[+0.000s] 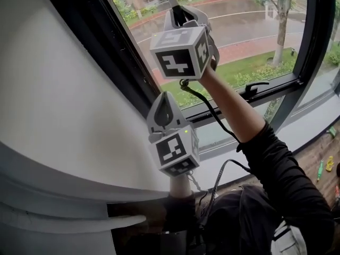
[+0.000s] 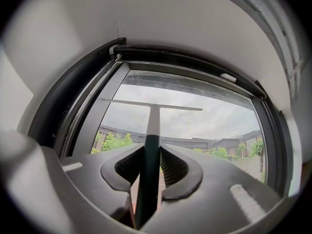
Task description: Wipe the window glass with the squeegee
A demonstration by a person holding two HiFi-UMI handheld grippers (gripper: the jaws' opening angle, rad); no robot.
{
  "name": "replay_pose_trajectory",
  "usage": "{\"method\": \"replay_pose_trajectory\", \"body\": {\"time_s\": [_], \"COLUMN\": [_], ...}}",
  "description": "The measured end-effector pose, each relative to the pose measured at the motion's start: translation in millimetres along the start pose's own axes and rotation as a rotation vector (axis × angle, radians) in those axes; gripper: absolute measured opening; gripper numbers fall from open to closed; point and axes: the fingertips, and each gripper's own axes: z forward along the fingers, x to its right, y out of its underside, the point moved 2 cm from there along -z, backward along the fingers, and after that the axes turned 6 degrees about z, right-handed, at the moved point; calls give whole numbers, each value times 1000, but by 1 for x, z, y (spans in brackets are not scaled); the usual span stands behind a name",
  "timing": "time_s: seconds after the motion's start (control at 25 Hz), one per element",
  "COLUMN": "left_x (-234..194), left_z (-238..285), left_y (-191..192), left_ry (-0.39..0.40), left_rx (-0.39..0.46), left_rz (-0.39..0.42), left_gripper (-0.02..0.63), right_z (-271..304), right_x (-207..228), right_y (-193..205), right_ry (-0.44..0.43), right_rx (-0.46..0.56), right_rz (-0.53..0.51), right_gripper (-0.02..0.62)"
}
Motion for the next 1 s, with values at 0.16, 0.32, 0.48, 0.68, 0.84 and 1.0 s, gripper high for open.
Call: {"method": "replay_pose_trajectory", "body": {"time_s": [0.16, 0.32, 0.48, 0.68, 0.84, 1.0], "left_x": [0, 3, 0, -1, 0, 1], "left_z": [-4, -7, -12, -17, -21, -24], "left_y": [6, 12, 19, 28, 39, 51], "left_ry": [-1, -1, -2, -6, -7, -5], "left_rx": [-12, -22, -51, -67, -89, -117], "left_rz": [-10, -5, -7, -14, -16, -19], "left_gripper": [-2, -2, -2, -2, -2, -2], "right_z": [-3, -8, -12, -16, -21, -25], "right_x": [-1, 0, -5, -6, -6, -7], "right_y": [10, 19, 26, 37, 47, 59], "right_ry": [0, 0, 0, 1, 3, -1], "right_rx": [-16, -21, -34, -49, -57, -73], "right_rz": [-4, -7, -4, -6, -1, 3], "right_gripper": [92, 92, 92, 92, 92, 94]}}
